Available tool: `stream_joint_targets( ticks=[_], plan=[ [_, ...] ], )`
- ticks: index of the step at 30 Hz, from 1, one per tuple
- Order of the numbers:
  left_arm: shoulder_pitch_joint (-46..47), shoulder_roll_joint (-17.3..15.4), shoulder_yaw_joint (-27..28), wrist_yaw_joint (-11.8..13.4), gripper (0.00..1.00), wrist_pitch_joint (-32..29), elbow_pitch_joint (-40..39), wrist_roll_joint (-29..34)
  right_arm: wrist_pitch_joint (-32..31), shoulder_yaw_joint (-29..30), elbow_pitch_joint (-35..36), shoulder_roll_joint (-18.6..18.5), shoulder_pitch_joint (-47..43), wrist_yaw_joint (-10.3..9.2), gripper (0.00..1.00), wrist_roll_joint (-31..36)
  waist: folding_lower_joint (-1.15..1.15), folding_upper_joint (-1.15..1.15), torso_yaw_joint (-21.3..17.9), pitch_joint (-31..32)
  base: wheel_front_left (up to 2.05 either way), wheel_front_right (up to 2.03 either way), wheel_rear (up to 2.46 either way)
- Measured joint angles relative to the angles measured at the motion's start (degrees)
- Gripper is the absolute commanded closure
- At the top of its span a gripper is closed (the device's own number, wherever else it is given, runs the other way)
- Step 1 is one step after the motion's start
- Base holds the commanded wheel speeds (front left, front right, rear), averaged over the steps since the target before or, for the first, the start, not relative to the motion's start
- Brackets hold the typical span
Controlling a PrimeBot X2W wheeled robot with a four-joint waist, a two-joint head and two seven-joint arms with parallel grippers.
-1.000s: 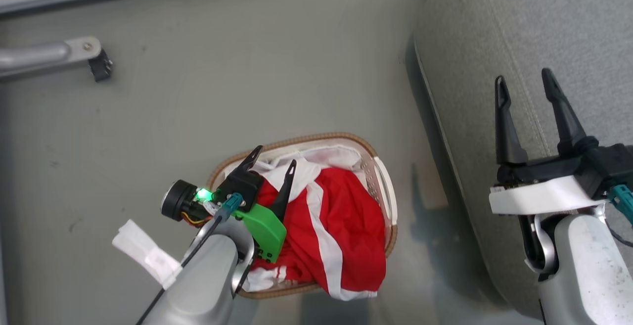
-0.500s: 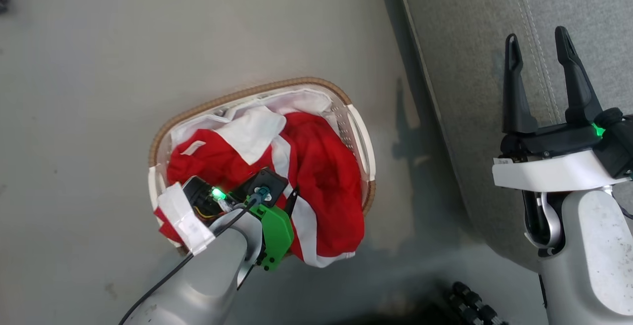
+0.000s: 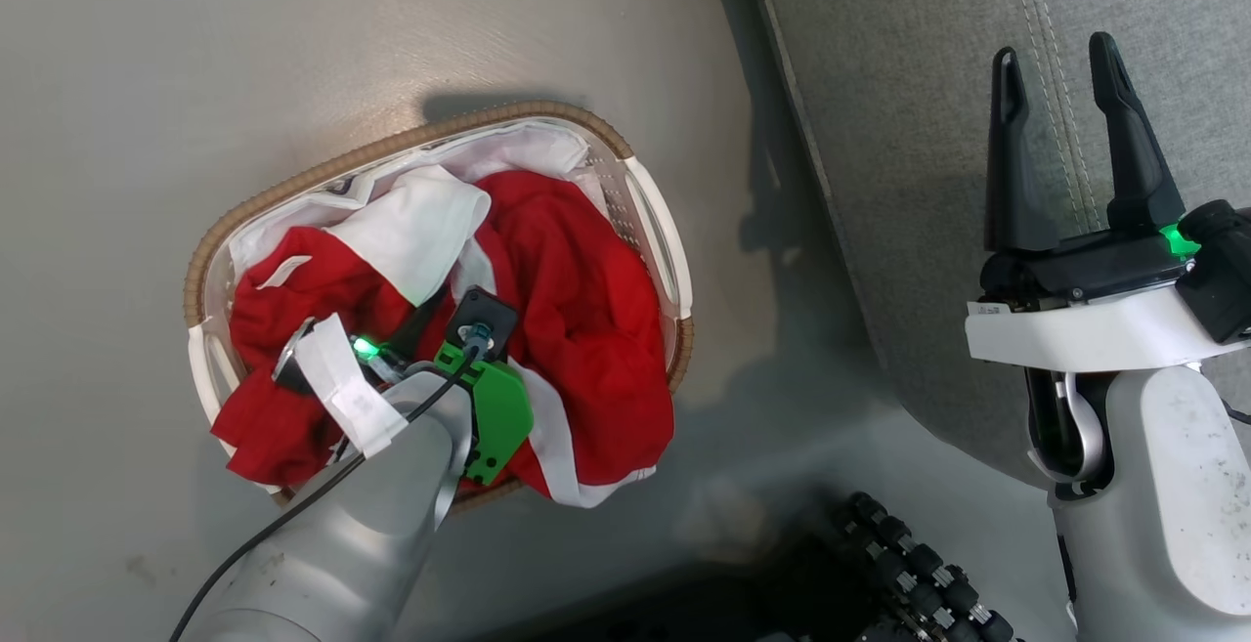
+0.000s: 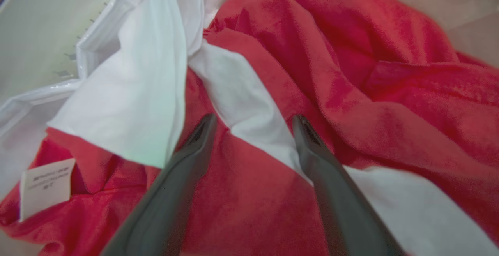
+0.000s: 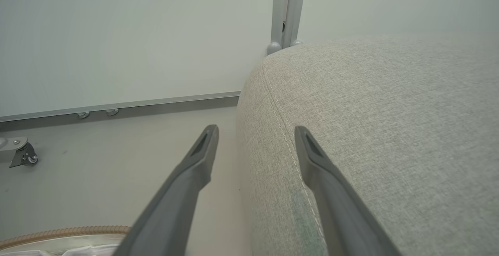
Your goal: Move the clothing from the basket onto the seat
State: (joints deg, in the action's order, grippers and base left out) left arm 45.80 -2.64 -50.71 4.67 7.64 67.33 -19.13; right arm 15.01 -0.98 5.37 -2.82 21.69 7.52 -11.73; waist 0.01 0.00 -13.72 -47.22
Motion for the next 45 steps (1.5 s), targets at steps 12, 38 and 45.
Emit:
stream_joint_targets(
  ticks=[12,38,45],
  plan=[
    [0.57,-0.05,-1.86,0.3,1.0,-5.36,2.6,-2.59,-0.01,-1.47,-0.96,0.01,0.01,0.0,0.0,-0.87,0.0,0.0,-0.87,0.08,0.0,0.0,0.0],
    [-4.42,-0.11,-1.51,-7.87,1.0,5.65,-6.27,-13.12,-0.01,0.99,-8.22,0.05,-6.44,0.0,0.0,5.44,-0.01,0.0,4.84,18.39,0.0,0.0,0.0],
    [-3.97,-1.32,-2.77,-9.73,1.0,6.11,-8.62,-12.98,0.0,0.59,-10.21,0.07,-10.07,0.0,0.0,6.86,-0.01,0.0,6.85,26.47,0.0,0.0,0.0]
  ],
)
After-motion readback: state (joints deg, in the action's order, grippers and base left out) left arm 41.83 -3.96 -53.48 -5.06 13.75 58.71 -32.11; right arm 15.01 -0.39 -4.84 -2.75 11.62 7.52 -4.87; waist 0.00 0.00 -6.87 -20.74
